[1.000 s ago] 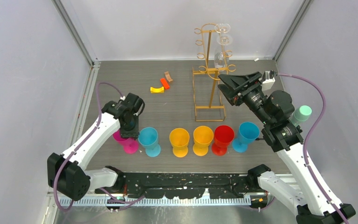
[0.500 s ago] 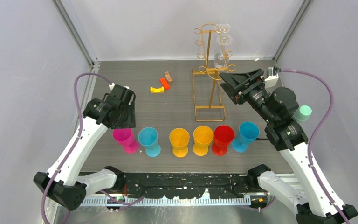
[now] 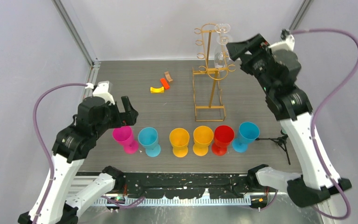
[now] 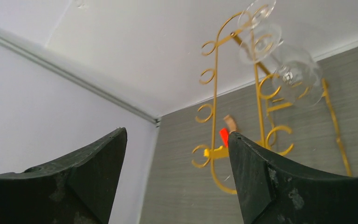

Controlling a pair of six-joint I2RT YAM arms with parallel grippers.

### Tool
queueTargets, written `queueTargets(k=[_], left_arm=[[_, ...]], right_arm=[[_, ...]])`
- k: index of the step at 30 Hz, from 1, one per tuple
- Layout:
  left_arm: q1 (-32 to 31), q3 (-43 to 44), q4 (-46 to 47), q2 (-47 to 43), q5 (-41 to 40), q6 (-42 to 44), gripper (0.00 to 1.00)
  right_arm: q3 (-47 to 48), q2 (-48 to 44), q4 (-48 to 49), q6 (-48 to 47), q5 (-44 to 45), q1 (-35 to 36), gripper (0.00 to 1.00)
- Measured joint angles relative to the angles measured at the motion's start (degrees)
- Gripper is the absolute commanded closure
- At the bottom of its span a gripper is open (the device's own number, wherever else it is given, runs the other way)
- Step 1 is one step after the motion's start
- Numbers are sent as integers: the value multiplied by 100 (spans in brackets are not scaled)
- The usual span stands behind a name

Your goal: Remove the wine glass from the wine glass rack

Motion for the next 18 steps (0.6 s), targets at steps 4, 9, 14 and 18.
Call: queueTargets(k=[4,9,14,18], left_arm=[[0,-188,380,-332,203,83,0],[0,-188,643,-328,258,212,0],[0,-188,713,-79,354,197,0],[0,-188,758,203,511,140,0]], right_arm=[[949,1034,-289,-595,-22,-372,15],[1725,2214,-780,-922,-269,-1051,15],[2315,3056,-1016,-960,-686,-1399,15],[2719,3569,-977,-925,-1032,-1471,16]])
